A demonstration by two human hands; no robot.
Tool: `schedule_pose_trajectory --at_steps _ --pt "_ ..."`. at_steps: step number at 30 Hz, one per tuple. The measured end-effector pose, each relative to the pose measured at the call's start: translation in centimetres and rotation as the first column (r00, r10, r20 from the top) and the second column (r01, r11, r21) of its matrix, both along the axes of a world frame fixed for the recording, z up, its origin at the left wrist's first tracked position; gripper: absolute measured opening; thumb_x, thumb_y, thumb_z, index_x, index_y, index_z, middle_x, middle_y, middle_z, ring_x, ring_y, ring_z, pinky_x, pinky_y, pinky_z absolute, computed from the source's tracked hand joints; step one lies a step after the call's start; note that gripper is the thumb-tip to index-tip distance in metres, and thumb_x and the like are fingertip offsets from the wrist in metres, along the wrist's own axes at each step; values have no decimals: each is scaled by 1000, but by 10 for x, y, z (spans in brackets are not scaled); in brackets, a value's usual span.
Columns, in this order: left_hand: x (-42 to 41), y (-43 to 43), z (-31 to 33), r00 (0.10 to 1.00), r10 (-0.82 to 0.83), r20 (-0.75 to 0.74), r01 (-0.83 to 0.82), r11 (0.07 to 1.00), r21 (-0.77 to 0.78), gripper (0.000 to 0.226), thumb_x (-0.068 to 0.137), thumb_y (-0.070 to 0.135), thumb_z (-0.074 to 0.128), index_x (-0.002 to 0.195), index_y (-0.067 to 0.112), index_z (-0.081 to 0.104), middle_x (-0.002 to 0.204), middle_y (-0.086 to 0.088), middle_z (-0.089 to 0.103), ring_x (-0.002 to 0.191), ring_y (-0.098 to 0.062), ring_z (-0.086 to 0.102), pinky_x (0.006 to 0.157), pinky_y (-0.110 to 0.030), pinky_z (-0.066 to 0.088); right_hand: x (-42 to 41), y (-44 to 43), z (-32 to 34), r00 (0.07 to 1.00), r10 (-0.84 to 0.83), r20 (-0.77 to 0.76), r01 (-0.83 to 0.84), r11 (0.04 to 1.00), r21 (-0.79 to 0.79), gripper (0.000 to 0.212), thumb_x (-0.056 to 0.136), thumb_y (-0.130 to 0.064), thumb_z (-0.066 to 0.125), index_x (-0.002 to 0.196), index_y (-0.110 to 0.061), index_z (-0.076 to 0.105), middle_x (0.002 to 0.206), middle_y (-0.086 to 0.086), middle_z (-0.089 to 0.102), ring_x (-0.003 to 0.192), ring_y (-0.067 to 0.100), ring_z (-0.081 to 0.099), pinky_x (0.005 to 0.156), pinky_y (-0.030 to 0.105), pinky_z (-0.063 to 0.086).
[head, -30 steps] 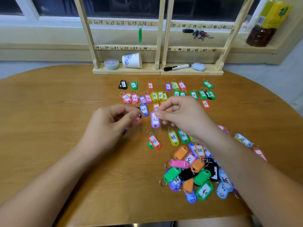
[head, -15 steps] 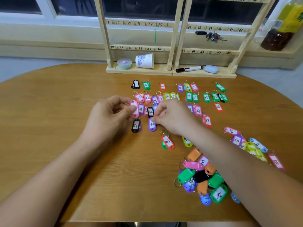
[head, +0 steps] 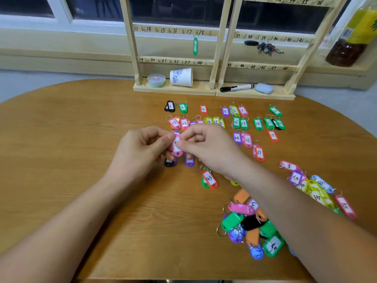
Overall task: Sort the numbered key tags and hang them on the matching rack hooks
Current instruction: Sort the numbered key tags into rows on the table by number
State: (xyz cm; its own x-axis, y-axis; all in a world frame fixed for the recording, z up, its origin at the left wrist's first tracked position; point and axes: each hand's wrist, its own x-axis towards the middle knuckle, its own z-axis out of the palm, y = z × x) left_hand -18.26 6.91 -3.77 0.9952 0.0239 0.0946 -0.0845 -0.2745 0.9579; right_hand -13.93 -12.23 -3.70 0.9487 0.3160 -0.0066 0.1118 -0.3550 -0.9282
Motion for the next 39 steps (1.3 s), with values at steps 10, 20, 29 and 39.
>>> schedule_pose_trajectory --at_steps 10,20,29,39 --pt "10 -19 -9 999 -26 -29 27 999 35 25 107 24 61 88 15 74 75 -10 74 63 -17 61 63 -27 47 36 -77 15 959 -282 33 278 957 84 6 91 -15 83 92 -12 78 70 2 73 57 7 60 54 19 45" --pt "19 -33 -11 999 -38 -13 40 988 150 24 107 23 62 87 17 74 65 4 70 54 -4 56 57 -15 42 109 -129 10 869 -487 88 494 866 -80 8 87 -13 86 83 -15 80 79 4 77 68 13 64 68 30 52" --pt "21 -31 -13 1000 -28 -10 29 989 147 22 107 23 62 90 19 75 68 0 73 56 -5 58 59 -17 45 161 -104 3 875 -467 128 483 820 -309 15 81 -29 91 74 -22 80 81 -4 79 87 15 72 88 42 62" --pt "7 -41 -10 991 -129 27 117 956 270 17 104 27 67 90 25 76 72 6 74 59 -4 58 59 -19 43 159 -98 -2 888 -412 202 457 755 -469 21 82 -36 91 83 -19 79 89 -1 77 94 17 70 78 32 54"
